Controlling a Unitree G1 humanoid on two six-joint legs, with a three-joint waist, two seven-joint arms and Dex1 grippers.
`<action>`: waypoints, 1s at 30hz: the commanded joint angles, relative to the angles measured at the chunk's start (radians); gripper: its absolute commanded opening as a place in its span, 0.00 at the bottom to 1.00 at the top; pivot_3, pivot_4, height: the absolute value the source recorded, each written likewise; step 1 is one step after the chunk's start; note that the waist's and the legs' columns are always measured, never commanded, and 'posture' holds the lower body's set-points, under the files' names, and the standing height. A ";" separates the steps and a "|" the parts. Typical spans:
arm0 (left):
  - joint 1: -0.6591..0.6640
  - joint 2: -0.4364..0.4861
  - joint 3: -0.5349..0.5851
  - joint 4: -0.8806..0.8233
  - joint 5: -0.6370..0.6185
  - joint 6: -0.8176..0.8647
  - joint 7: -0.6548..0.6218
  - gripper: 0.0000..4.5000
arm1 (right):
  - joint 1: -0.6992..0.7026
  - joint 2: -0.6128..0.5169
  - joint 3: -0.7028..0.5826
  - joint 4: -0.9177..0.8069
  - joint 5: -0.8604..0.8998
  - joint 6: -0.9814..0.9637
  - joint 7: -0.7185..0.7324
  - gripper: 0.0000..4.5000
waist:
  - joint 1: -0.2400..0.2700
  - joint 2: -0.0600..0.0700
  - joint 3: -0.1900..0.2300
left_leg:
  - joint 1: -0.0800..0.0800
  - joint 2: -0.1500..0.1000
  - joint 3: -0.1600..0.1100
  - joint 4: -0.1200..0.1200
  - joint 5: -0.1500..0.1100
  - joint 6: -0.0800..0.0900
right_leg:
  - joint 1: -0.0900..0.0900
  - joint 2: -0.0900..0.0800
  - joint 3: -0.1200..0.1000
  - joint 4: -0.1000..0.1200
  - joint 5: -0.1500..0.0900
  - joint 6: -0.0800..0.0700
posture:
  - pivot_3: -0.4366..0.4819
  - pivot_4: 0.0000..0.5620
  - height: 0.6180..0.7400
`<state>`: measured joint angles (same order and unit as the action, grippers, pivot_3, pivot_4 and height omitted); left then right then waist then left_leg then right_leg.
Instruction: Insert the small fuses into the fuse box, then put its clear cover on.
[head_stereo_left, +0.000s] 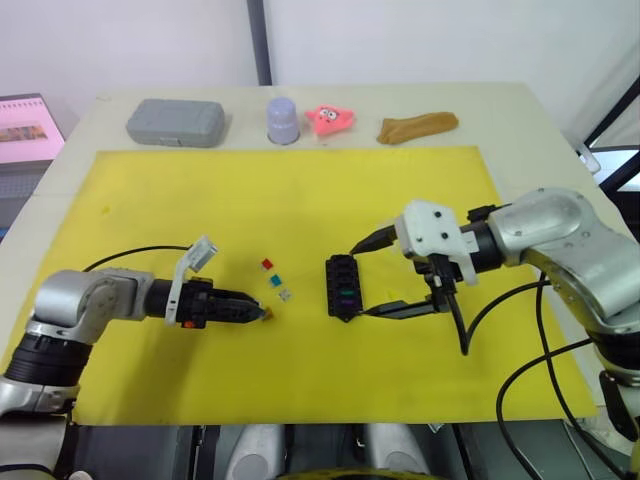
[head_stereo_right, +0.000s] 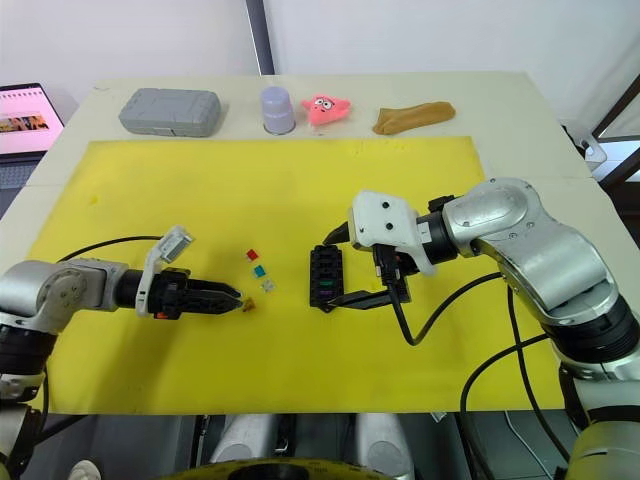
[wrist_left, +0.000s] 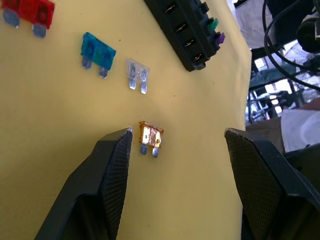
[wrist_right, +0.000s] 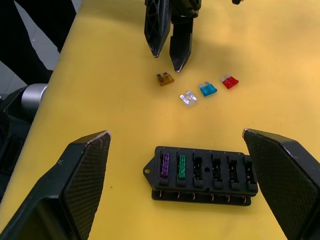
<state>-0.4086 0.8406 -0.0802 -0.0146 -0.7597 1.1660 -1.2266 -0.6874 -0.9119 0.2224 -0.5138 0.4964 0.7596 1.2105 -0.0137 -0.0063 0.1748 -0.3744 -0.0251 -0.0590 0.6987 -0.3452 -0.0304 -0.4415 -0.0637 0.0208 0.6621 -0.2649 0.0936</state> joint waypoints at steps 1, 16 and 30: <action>-0.020 -0.003 -0.019 0.016 0.003 0.004 -0.015 0.70 | -0.024 0.003 -0.013 -0.030 0.009 0.003 -0.009 1.00 | 0.000 0.000 0.000 | 0.000 0.000 0.000 0.000 0.000 0.000 | 0.000 0.000 0.000 0.000 0.000 0.000 | 0.48 0.27 1.00; -0.056 -0.041 -0.145 0.043 0.048 -0.016 -0.068 0.70 | -0.032 0.004 -0.008 -0.037 0.009 0.025 -0.028 1.00 | 0.002 0.000 0.000 | 0.000 -0.001 0.000 0.000 0.000 0.000 | 0.000 -0.001 0.000 0.000 0.000 0.000 | 0.48 0.27 1.00; -0.062 -0.068 -0.166 0.101 0.133 -0.076 -0.061 0.28 | -0.046 0.010 -0.006 -0.036 0.007 0.037 -0.040 1.00 | 0.002 0.000 0.000 | 0.000 -0.001 0.000 0.000 0.000 0.000 | 0.001 -0.001 0.000 0.000 0.000 0.000 | 0.48 0.27 1.00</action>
<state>-0.4833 0.7776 -0.2211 0.0810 -0.6408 1.0921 -1.2888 -0.7085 -0.9085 0.2253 -0.5255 0.4962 0.8005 1.1748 -0.0120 -0.0063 0.1744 -0.3740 -0.0262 -0.0591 0.6990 -0.3450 -0.0305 -0.4407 -0.0645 0.0209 0.6620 -0.2649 0.0936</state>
